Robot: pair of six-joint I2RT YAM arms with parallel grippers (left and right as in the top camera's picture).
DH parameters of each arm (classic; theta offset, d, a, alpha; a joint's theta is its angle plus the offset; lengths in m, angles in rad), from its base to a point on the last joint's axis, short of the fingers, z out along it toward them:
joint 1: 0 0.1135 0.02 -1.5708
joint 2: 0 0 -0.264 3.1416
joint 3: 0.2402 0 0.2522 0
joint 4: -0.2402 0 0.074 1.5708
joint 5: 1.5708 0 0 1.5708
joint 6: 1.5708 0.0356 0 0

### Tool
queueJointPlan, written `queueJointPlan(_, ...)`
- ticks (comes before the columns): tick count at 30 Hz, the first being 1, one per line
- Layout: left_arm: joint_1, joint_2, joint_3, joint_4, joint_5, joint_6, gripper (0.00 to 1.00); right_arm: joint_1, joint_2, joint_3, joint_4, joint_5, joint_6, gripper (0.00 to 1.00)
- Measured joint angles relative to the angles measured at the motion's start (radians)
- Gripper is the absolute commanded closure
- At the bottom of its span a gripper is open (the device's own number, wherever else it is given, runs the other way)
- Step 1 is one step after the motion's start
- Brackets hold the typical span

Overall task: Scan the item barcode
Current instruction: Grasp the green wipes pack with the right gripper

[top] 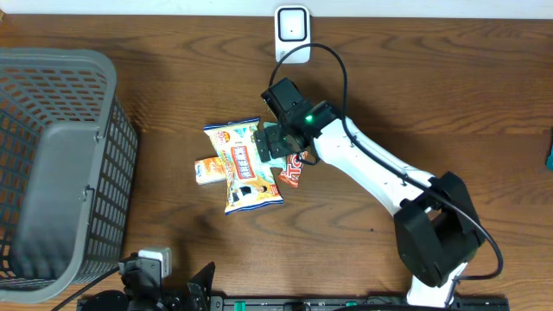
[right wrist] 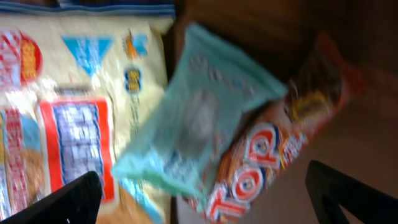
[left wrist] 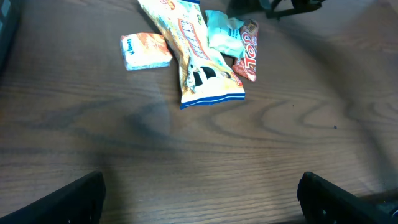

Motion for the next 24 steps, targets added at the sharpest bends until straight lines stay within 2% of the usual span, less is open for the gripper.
queueJointPlan(3,0.0,0.0,0.0,0.0,0.0,0.0,0.02,0.0,0.028,0.0,0.064,0.004,-0.004,0.01)
queueJointPlan(7,0.0,0.0,0.0,0.0,0.0,0.0,0.02,0.0,0.082,-0.003,0.151,0.013,-0.036,0.21)
queueJointPlan(11,0.0,0.0,0.0,0.0,0.0,0.0,0.02,0.001,0.117,-0.003,0.174,0.038,-0.058,0.31)
queueJointPlan(13,0.0,0.0,0.0,0.0,0.0,0.0,0.02,0.001,0.138,-0.004,0.173,0.047,-0.064,0.48)
queueJointPlan(15,0.0,0.0,0.0,0.0,0.0,0.0,0.02,0.001,0.16,-0.004,0.16,0.054,-0.069,0.6)
queueJointPlan(18,0.0,0.0,0.0,0.001,0.0,0.0,0.02,0.001,0.174,-0.004,0.126,0.058,-0.055,0.64)
queueJointPlan(19,0.0,0.0,0.0,0.001,0.0,0.0,0.02,0.001,0.175,-0.004,0.116,0.058,-0.053,0.69)
queueJointPlan(20,0.0,0.0,0.0,0.0,0.0,0.0,0.02,0.001,0.176,-0.004,0.111,0.056,-0.052,0.77)
queueJointPlan(22,0.0,0.0,0.0,0.0,0.0,0.0,0.02,0.001,0.176,-0.004,0.1,0.047,-0.047,0.99)
queueJointPlan(24,0.0,0.0,0.0,0.0,0.0,0.0,0.02,0.001,0.174,0.001,0.081,0.037,-0.04,0.99)
